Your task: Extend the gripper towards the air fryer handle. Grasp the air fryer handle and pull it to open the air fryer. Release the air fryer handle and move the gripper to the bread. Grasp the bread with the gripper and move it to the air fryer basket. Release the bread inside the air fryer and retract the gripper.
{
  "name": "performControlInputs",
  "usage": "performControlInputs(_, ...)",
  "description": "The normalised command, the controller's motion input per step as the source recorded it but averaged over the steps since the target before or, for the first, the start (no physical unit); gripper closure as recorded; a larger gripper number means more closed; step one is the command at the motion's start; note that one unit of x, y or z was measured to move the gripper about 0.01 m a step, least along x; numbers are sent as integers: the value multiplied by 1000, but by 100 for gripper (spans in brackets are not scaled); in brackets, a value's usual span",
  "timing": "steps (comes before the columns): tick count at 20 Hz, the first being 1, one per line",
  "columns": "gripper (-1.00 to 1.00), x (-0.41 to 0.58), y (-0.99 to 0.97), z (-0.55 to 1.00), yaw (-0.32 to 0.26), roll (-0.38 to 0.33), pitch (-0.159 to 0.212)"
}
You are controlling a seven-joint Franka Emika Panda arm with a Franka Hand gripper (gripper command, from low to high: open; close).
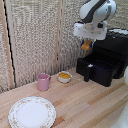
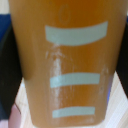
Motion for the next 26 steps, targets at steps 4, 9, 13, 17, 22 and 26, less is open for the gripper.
performControlInputs(4,100,0,-874,0,-100,32,3)
performControlInputs(9,100,0,-906,-29,-57,57,3)
performControlInputs(13,100,6,-750,-170,-5,52,0)
performControlInputs(17,100,81,-169,-542,-66,12,-20)
performControlInputs(22,100,42,148,-405,-274,-3,-22)
performControlInputs(26,100,164,62,-224,-312,0,-30)
